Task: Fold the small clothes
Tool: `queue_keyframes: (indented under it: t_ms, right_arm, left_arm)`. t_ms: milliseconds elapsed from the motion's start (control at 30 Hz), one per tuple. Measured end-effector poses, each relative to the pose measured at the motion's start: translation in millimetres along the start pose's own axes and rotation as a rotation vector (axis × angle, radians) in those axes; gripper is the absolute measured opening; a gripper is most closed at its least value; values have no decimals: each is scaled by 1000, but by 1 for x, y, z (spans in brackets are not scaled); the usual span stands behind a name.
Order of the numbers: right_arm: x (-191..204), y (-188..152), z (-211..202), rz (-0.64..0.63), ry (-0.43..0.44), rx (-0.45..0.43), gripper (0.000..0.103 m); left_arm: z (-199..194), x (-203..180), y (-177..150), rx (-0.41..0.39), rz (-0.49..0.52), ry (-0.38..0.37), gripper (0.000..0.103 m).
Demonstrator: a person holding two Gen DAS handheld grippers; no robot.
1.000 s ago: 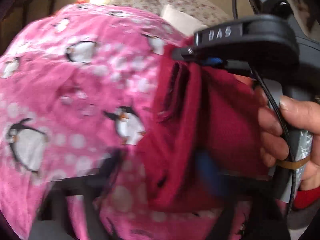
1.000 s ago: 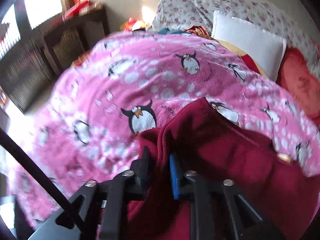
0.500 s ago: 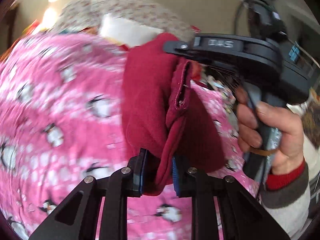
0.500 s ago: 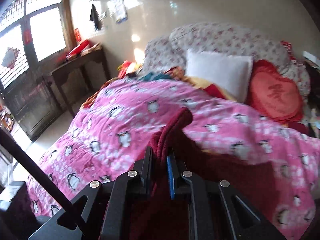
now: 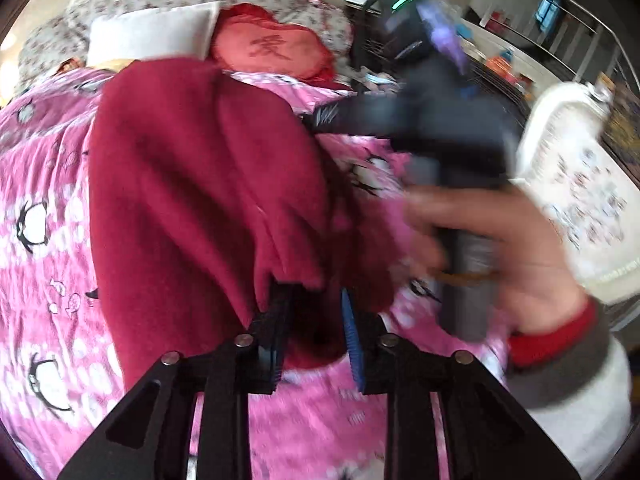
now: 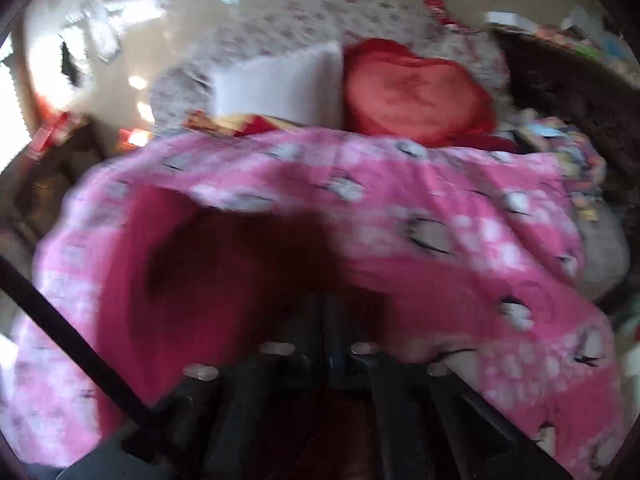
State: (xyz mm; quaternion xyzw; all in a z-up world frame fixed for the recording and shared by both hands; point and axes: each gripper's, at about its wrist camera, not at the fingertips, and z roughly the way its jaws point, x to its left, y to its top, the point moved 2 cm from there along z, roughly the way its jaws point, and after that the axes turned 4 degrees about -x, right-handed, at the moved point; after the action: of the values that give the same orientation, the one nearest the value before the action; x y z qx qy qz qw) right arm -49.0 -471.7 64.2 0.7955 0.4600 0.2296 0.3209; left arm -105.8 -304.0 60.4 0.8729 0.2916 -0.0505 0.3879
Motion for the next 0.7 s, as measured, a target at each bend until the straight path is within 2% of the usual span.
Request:
queue_keyframes:
  t_ms: [33, 67, 100, 133, 167, 200, 233, 267, 333, 433, 500, 533, 567, 633, 700]
  right_arm:
    - [-6, -2, 0, 10, -1, -2, 1]
    - [-13, -4, -3, 61, 58, -5, 1]
    - [-26, -4, -14, 167, 183, -23, 1]
    - [-33, -3, -24, 210, 226, -45, 2]
    - [-37, -3, -36, 207, 217, -68, 4]
    - [-39, -4, -47, 196, 211, -84, 6]
    - [-38, -7, -57, 195, 241, -90, 17]
    - [-35, -9, -63, 200, 272, -88, 47]
    - [-25, -19, -76, 238, 355, -78, 88]
    - [-4, -28, -78, 216, 419, -58, 88]
    - [11, -28, -63, 207, 390, -24, 88]
    - [15, -28, -51, 219, 369, 10, 82]
    - [18, -29, -36, 242, 364, 51, 62]
    - [18, -29, -26, 248, 348, 51, 24]
    - [17, -25, -34, 202, 340, 6, 19]
  left_arm:
    - [-14, 0, 1, -1, 18, -5, 30]
    - [-25, 2, 3, -17, 29, -1, 32]
    - [-38, 5, 5, -41, 42, 22, 41]
    - [-51, 10, 7, -67, 57, 59, 46]
    - [-63, 14, 7, -89, 72, 90, 54]
    - [-73, 19, 7, -116, 92, 122, 55]
    - [-78, 23, 6, -130, 109, 153, 56]
    - [-78, 32, 8, -140, 123, 203, 56]
    - [-73, 50, 6, -144, 117, 302, 56]
    - [-59, 65, -4, -97, 68, 324, 56]
    - [-38, 62, -4, -70, 56, 333, 56]
    - [-32, 63, -9, -55, 50, 337, 56]
    - [-27, 62, -14, -45, 42, 336, 56]
    - [-22, 59, -15, -30, 35, 326, 57]
    - [-26, 55, -14, -34, 46, 314, 57]
